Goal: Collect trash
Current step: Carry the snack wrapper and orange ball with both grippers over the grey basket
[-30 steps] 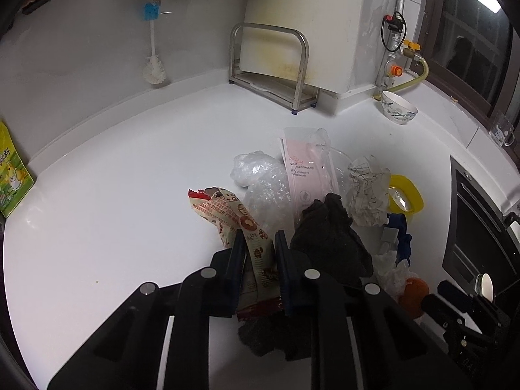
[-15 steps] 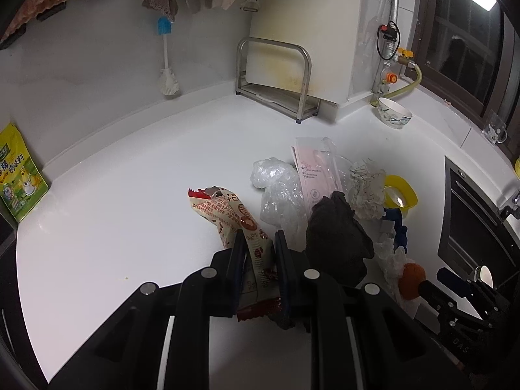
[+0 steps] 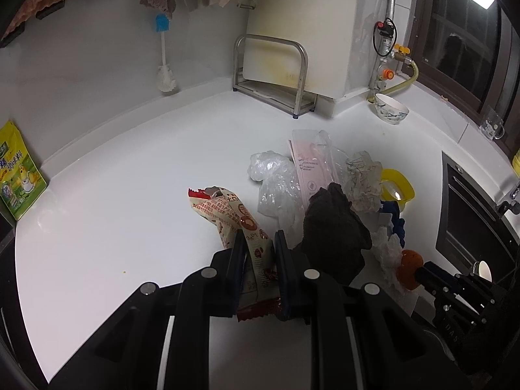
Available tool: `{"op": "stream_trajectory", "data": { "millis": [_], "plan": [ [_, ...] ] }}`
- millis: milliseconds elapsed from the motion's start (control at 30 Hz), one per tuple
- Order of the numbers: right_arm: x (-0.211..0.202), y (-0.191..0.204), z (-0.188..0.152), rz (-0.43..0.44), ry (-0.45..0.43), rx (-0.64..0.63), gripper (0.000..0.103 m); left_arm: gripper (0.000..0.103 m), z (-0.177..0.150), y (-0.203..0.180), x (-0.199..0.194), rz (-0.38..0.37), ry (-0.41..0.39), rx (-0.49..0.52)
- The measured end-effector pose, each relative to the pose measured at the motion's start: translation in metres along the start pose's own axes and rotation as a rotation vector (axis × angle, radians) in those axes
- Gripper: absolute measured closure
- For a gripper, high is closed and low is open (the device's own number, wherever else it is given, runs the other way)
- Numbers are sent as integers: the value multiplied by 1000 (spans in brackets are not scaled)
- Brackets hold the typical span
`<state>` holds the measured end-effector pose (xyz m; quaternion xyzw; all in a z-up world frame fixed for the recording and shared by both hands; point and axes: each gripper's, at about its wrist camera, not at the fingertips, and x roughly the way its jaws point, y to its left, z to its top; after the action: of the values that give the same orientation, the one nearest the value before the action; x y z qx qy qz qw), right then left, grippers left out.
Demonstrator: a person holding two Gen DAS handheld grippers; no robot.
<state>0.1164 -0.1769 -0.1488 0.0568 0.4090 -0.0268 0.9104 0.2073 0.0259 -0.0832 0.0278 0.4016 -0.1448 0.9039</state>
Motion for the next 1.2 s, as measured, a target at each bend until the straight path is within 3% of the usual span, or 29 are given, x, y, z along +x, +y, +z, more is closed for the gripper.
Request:
{"op": "stream_trajectory", "data": {
  "millis": [733, 933, 1200],
  "plan": [
    [-61, -11, 30, 55, -119, 43, 91, 85, -8, -29, -52, -48, -41, 57],
    [-80, -14, 11, 69, -97, 36, 91, 85, -25, -53, -74, -74, -34, 80],
    [-108, -30, -39, 107, -30, 34, 91, 85, -66, -98, -100, -97, -1, 102]
  ]
}}
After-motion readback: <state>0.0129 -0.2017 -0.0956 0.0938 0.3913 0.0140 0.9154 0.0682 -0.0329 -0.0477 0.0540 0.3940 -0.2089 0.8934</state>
